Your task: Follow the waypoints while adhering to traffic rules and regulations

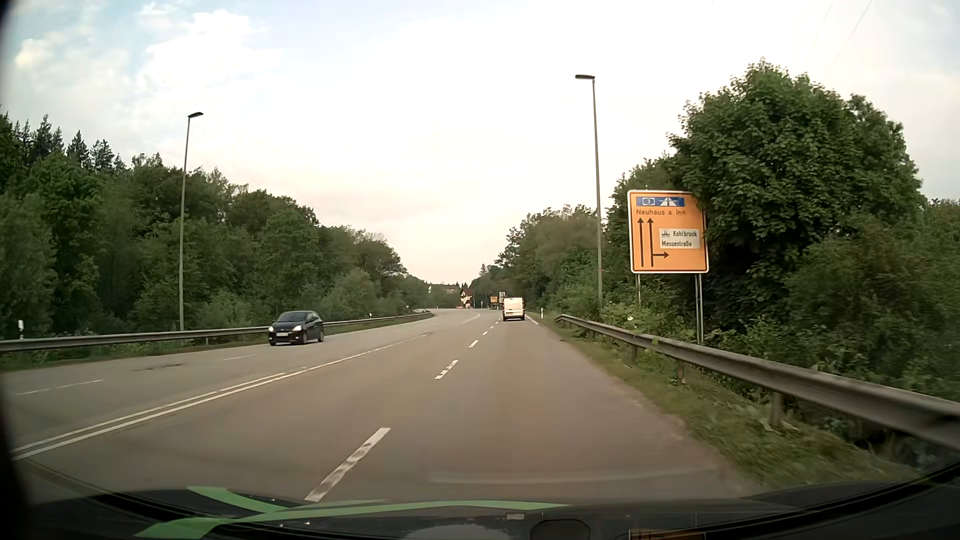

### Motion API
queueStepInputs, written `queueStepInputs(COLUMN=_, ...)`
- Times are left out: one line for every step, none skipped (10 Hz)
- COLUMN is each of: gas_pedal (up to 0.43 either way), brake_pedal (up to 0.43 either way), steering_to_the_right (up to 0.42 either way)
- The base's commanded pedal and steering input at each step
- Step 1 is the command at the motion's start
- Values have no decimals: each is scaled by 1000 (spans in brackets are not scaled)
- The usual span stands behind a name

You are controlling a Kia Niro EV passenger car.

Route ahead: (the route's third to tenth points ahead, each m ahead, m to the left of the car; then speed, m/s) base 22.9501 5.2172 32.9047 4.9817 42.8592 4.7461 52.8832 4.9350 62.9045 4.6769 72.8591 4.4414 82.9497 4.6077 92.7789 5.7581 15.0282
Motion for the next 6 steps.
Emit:
queueStepInputs(gas_pedal=138, brake_pedal=0, steering_to_the_right=-3)
queueStepInputs(gas_pedal=138, brake_pedal=0, steering_to_the_right=-3)
queueStepInputs(gas_pedal=138, brake_pedal=0, steering_to_the_right=-3)
queueStepInputs(gas_pedal=138, brake_pedal=0, steering_to_the_right=-3)
queueStepInputs(gas_pedal=138, brake_pedal=0, steering_to_the_right=-3)
queueStepInputs(gas_pedal=138, brake_pedal=0, steering_to_the_right=-3)
